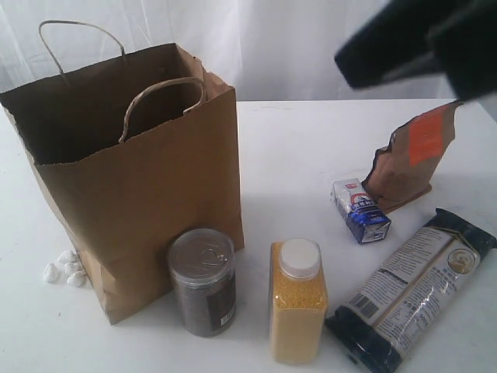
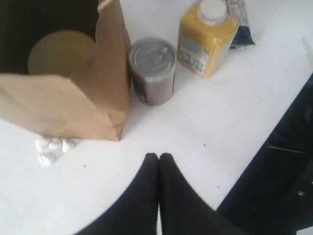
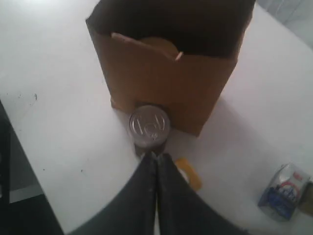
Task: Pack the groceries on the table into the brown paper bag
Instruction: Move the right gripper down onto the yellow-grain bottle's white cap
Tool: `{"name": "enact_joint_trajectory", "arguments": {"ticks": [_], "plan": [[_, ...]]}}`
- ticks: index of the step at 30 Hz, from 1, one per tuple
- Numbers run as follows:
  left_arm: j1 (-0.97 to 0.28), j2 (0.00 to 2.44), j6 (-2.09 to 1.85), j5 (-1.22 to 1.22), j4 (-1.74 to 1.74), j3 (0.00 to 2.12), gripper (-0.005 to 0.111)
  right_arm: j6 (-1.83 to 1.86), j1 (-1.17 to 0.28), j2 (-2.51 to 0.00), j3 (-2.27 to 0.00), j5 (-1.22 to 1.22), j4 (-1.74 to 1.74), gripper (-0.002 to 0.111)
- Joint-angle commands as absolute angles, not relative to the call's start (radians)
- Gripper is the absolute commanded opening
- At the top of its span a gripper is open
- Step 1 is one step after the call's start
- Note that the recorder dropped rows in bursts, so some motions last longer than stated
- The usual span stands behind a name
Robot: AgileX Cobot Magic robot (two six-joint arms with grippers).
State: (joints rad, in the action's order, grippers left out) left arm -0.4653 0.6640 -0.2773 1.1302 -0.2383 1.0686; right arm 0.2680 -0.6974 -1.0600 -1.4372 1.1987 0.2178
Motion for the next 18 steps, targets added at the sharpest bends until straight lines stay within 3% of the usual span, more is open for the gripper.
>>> {"name": "enact_joint_trajectory", "arguments": {"ticks": [1, 9, 18], "plan": [[-0.471, 0.497, -0.144, 1.089, -0.207, 0.925, 0.0, 0.167, -0.698, -0.994, -1.241, 1.099, 0.209, 0.0], [-0.471, 0.244, 0.099, 1.032, 0.023, 0.772, 0.0, 0.144, -0.698, -0.947, -1.018, 0.899, 0.241, 0.0], [-0.471, 0.179, 0.184, 0.846, 0.135, 0.67, 0.0, 0.141, -0.698, -0.947, -0.953, 0.779, 0.241, 0.0]]}}
